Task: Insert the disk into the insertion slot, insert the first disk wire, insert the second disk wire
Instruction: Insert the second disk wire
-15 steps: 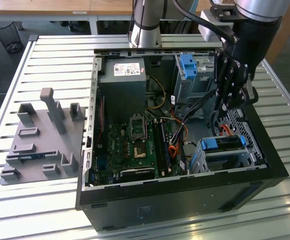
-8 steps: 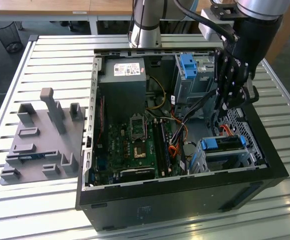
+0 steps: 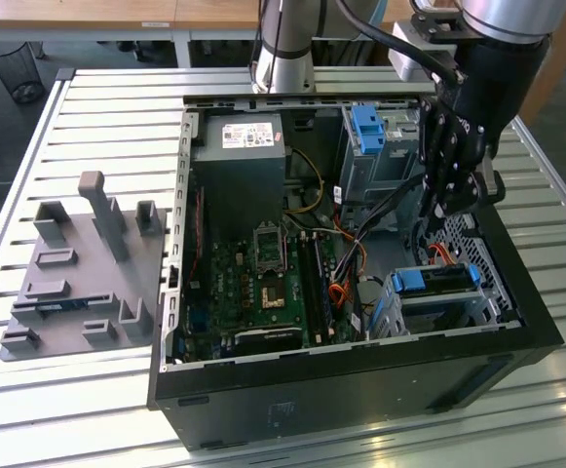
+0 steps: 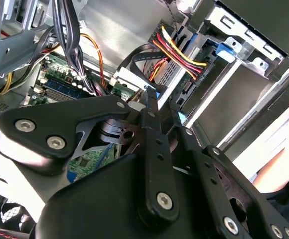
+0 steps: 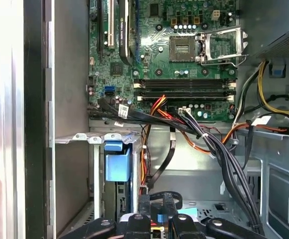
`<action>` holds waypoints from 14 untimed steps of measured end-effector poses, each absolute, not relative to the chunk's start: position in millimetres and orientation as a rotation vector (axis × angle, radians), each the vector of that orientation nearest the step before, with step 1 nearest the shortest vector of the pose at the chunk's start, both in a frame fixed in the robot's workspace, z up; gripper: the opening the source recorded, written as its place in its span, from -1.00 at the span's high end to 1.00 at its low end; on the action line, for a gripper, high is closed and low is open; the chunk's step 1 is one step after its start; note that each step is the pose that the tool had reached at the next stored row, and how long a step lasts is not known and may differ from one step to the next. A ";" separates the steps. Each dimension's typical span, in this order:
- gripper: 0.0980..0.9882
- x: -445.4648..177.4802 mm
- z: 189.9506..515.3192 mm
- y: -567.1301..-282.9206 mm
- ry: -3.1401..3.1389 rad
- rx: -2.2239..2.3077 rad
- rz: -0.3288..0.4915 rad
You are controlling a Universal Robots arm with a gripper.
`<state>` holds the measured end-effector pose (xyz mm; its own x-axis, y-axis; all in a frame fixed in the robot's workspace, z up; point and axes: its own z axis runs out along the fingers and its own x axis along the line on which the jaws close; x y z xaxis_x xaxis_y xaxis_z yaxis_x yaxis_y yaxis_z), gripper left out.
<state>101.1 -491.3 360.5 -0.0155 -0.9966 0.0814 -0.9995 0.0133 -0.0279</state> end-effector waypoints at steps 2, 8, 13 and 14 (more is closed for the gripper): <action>0.67 101.6 359.4 -491.3 -2.210 2.170 0.124; 0.67 103.2 356.1 -491.3 -2.213 2.154 0.137; 0.84 104.1 353.8 -491.3 -2.215 2.144 0.144; 0.89 104.3 353.4 -491.3 -2.216 2.142 0.144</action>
<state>104.3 -491.3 353.4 -0.0355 -0.9938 0.1050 -0.9991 0.0326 -0.0284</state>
